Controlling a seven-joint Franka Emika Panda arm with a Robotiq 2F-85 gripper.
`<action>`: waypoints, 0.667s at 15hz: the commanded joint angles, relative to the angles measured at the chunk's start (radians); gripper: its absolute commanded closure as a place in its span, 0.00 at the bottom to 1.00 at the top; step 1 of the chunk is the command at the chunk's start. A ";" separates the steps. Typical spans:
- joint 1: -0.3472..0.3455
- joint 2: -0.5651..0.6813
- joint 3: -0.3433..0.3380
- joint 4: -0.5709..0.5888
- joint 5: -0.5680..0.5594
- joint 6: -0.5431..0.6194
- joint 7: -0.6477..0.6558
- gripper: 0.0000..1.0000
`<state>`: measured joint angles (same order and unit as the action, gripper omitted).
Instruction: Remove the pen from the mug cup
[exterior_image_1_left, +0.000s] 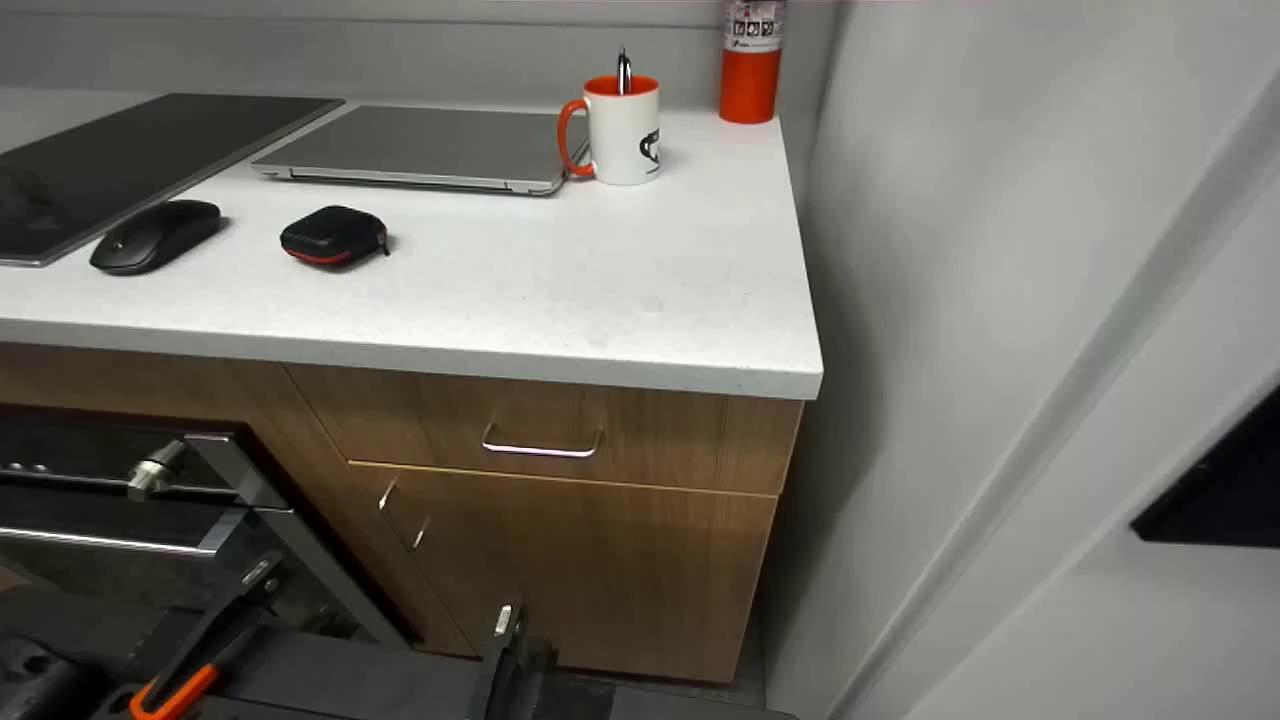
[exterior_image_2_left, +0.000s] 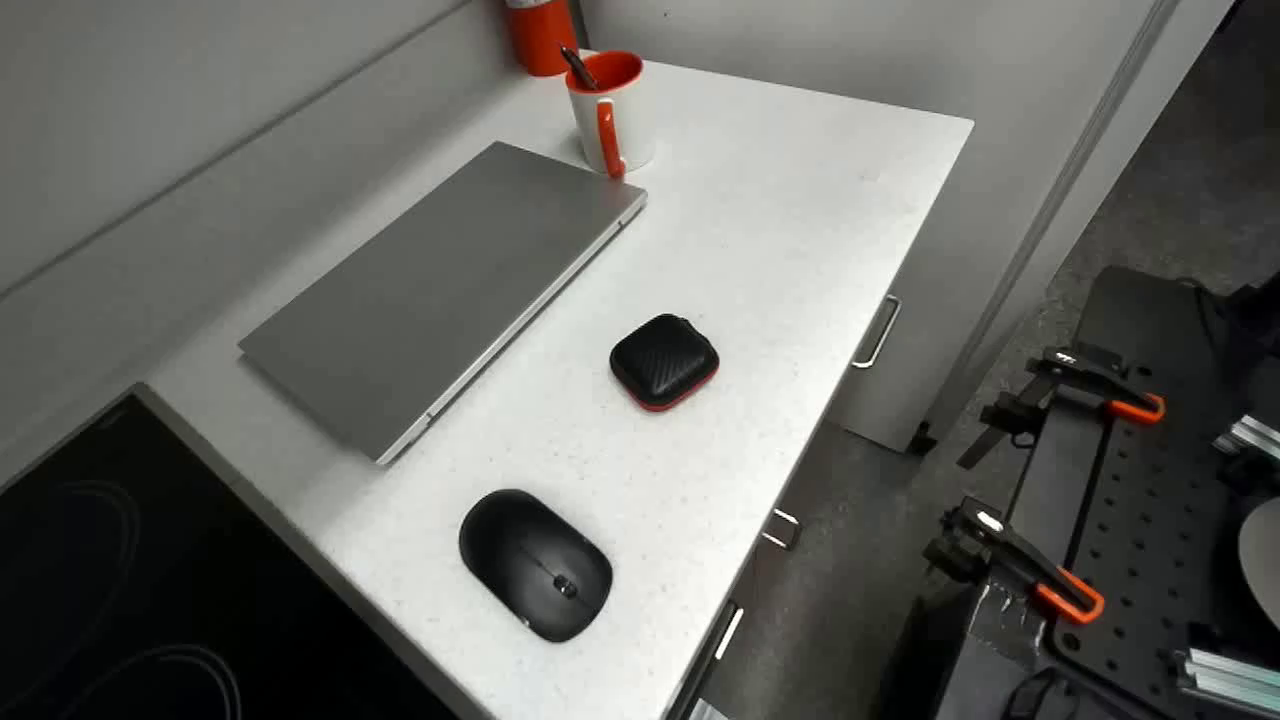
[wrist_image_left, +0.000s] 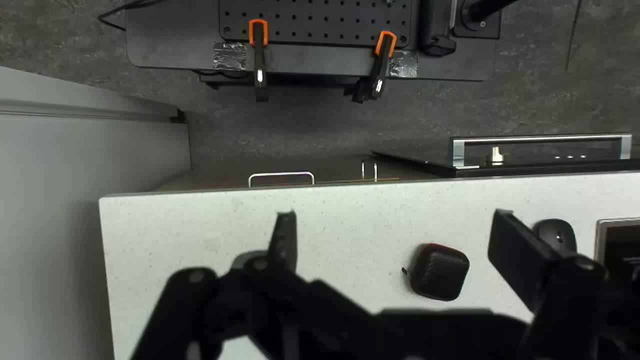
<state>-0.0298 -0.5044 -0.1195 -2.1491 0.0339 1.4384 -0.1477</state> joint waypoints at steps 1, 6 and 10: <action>-0.007 0.001 0.006 0.001 0.002 -0.002 -0.003 0.00; -0.008 0.087 0.018 -0.043 0.075 0.362 0.062 0.00; -0.017 0.191 0.044 -0.036 0.019 0.564 0.112 0.00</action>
<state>-0.0307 -0.3837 -0.1004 -2.2052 0.0828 1.9098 -0.0818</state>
